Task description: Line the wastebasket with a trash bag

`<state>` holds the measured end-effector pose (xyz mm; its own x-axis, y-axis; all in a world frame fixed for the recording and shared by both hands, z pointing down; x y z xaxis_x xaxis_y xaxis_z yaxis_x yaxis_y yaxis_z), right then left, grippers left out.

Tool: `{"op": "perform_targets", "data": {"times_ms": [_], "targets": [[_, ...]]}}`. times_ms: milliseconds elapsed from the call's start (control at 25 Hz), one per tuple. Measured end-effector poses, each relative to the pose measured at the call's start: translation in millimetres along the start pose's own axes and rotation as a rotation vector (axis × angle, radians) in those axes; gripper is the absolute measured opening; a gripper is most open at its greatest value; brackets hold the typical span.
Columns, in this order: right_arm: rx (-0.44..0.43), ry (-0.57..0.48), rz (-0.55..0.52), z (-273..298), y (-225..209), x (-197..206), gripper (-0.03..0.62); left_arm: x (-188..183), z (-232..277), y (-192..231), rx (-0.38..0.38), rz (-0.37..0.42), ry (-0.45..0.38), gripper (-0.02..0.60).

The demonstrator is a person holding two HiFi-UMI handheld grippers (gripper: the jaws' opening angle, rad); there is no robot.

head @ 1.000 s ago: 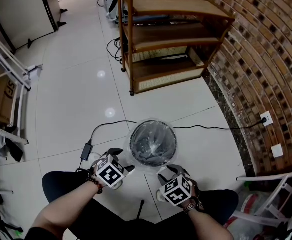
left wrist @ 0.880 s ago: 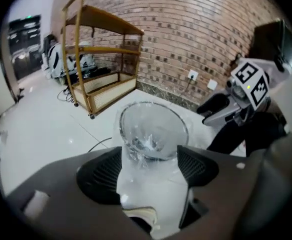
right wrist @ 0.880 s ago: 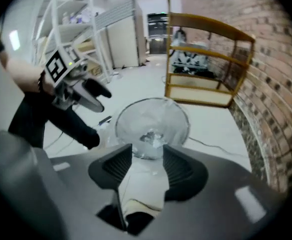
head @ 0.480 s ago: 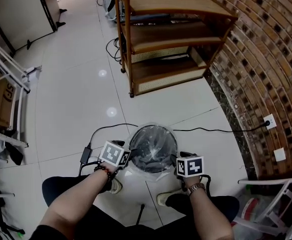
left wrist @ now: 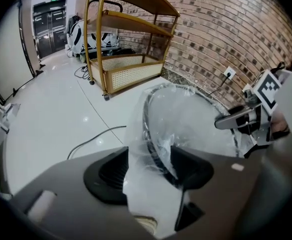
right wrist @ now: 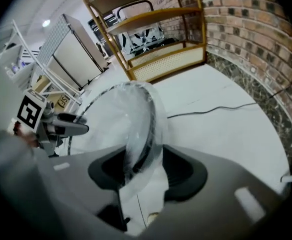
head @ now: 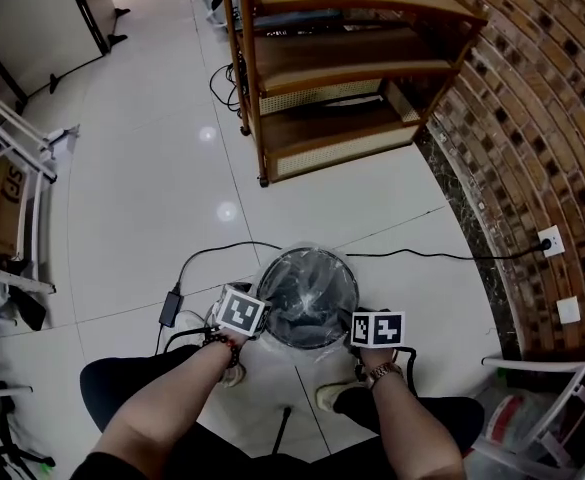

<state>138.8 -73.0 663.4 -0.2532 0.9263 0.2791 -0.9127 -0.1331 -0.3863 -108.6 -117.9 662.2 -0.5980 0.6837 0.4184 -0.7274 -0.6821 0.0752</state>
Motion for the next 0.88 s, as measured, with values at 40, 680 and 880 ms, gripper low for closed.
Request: {"op": "perform_targets", "data": {"times_ms": [40,680,880], "targets": [[-0.014,-0.004,0.011,2.5,-0.2,0.6,0.187,-0.2,2.9,-0.3,-0.001,-0.005,-0.003,0.272],[-0.088,-0.208,0.030,-55.2,16.3,-18.0,0.210,-25.0,-34.3,6.2,0.051,-0.108,-0.241,0.284],[-0.130,-0.149,-0.083,-83.9,37.6,15.6,0.209,-0.1,-64.6,-6.7,0.117,-0.126,-0.245,0.291]]}}
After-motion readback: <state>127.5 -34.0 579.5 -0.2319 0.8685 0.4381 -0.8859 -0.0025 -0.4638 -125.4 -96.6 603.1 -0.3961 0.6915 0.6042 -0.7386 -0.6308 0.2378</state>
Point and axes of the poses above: the fingertips, and each gripper's own axes: z forward along the fingers, y to its left, x out of its underside, the point moved 5 cm from there along -z, backward along the fingers, and after that the axes turned 14 degrees about z, right-handed, at the moved point
